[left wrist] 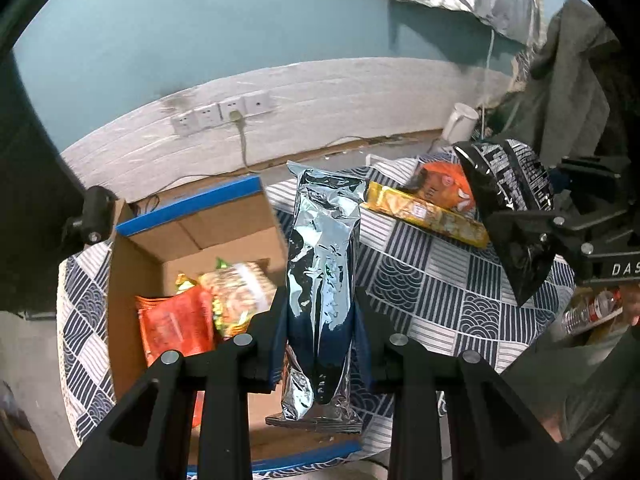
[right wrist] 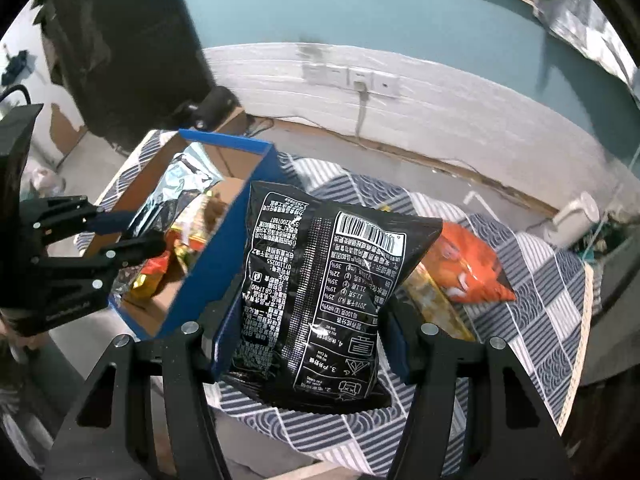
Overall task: Organize snacks
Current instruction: 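Carry the black bag and silver bar over the cardboard box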
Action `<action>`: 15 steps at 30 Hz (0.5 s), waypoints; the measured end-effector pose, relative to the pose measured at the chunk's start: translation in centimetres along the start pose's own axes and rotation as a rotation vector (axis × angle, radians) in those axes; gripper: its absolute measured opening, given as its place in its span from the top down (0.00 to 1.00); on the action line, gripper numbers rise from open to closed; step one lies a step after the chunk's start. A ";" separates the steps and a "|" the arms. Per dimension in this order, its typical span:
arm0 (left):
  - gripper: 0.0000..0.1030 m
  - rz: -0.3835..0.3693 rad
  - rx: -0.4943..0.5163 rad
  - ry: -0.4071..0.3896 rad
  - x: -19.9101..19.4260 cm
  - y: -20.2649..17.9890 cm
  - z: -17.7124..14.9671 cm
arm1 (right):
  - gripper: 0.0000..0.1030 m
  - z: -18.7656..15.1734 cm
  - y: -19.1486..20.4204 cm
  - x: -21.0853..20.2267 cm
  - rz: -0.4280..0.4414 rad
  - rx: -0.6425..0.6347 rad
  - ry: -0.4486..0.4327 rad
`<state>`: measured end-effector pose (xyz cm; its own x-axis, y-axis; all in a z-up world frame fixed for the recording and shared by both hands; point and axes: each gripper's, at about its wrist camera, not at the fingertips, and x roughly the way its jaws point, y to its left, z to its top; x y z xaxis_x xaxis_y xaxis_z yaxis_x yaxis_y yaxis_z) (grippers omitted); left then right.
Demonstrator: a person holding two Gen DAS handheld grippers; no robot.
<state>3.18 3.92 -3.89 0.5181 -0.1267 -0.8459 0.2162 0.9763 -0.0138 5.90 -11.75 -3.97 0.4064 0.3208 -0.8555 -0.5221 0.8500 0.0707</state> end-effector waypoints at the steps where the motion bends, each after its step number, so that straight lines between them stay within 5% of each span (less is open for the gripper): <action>1: 0.71 0.005 -0.005 -0.004 -0.2 0.4 -0.1 | 0.41 0.3 0.5 0.2 0.004 -0.008 0.002; 15: 0.71 0.083 -0.145 0.012 0.1 8.5 -2.0 | 0.41 5.1 6.9 5.3 0.060 -0.099 0.059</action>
<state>3.40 12.53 -5.17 0.5187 -0.0430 -0.8539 0.0509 0.9985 -0.0194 8.25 -2.01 -5.41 0.3288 0.3423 -0.8802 -0.6172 0.7833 0.0741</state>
